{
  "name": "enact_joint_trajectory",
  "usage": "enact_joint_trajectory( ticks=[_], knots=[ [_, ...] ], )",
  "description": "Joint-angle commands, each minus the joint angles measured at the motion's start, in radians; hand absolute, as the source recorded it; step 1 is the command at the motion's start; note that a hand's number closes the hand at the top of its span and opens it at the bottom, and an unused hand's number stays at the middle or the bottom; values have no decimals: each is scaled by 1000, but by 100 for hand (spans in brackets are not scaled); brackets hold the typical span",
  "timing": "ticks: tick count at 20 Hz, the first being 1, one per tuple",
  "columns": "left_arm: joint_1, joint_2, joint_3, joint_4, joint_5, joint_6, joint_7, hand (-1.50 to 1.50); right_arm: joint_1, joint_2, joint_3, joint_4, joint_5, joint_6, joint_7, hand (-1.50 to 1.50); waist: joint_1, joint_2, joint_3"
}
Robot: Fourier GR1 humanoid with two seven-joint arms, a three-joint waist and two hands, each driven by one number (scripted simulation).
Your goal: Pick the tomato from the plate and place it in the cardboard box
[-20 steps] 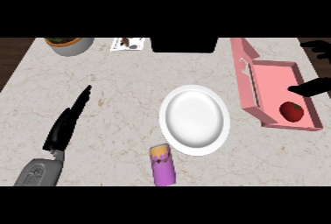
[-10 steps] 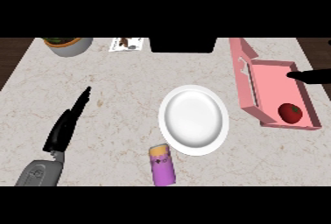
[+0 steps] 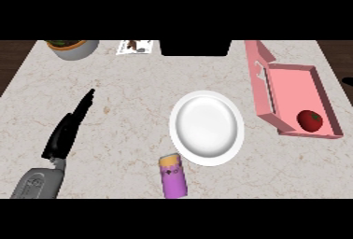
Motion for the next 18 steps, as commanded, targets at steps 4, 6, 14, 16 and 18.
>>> enact_joint_trajectory(
  ticks=[4,6,14,16,18],
  knots=[
    [-1,-19,8,39,-22,17,-33,0,17,-156,-110,239,-95,20,-228,-150,4,4,0],
    [-17,-6,17,40,-7,-12,-23,0,23,-190,-132,318,-114,28,-280,-150,8,5,1],
    [-8,-40,-4,-47,-26,7,39,0,82,-306,-137,477,-113,66,-409,-150,20,7,3],
    [0,-8,20,-16,-9,-22,7,0,148,-302,-151,488,-127,117,-502,-150,17,9,4],
    [-5,-29,12,16,-30,3,-22,0,137,-345,-134,506,-112,114,-480,-150,17,9,4]
  ],
)
